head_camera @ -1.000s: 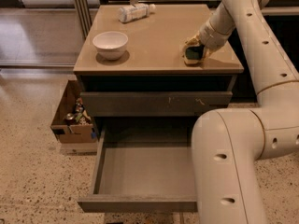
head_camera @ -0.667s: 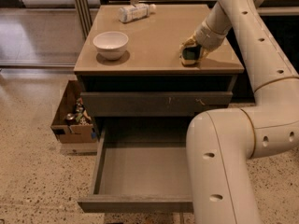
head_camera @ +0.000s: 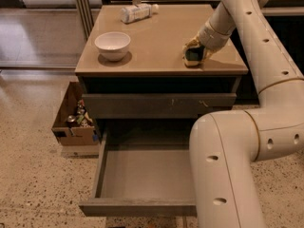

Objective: Pick sponge from middle drawer and place on counter

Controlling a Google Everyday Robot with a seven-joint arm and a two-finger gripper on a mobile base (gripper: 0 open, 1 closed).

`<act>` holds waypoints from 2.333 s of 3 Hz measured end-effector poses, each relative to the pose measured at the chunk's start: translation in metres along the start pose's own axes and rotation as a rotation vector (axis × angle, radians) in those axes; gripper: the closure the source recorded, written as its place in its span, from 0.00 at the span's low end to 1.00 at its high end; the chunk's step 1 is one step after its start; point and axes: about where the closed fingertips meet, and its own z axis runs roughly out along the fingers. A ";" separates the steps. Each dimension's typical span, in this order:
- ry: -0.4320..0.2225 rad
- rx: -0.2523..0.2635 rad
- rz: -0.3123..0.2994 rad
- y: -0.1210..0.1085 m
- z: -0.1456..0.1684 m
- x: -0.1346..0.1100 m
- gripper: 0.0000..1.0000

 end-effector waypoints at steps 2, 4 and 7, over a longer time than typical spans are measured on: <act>0.000 0.000 0.000 0.000 0.000 0.000 0.41; 0.000 0.000 0.000 0.000 0.000 0.000 0.00; 0.002 0.001 0.000 -0.005 -0.018 -0.007 0.00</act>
Offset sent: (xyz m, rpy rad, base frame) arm 0.0000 0.0000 0.0000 0.0000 0.0000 0.0000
